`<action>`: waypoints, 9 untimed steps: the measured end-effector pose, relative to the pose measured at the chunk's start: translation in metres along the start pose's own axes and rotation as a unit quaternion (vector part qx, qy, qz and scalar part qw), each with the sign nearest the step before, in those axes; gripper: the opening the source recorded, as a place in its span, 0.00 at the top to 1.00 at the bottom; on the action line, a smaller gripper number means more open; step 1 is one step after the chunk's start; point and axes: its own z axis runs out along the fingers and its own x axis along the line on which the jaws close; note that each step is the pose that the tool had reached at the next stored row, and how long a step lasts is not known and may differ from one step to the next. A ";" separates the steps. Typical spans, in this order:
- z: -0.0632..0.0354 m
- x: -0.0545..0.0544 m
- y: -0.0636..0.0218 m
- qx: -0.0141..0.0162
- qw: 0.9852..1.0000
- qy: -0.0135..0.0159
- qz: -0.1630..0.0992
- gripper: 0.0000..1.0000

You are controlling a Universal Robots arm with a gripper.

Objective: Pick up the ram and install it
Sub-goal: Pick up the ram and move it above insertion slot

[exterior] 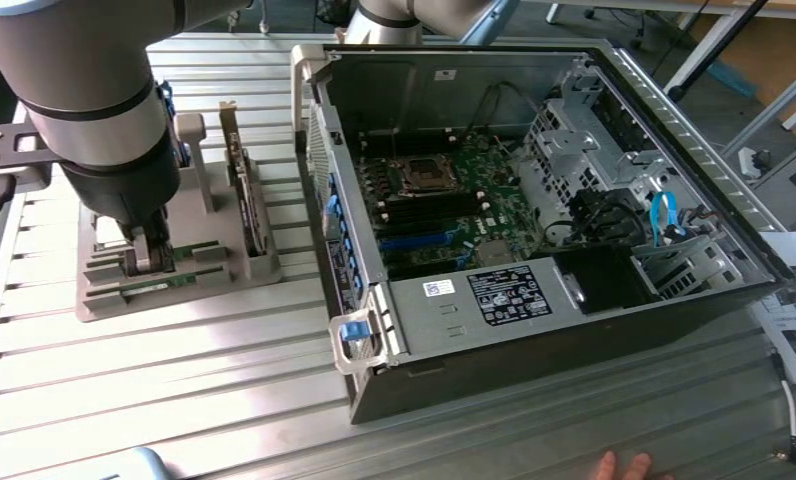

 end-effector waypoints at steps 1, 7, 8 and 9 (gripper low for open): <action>0.0000 0.000 0.0000 0.000 1.000 0.000 0.000 0.76; 0.0002 0.000 0.0000 0.000 1.000 0.000 0.000 0.76; 0.0003 0.000 -0.0003 0.000 1.000 0.000 0.000 0.76; 0.0003 0.000 -0.0008 0.000 1.000 0.000 0.000 0.76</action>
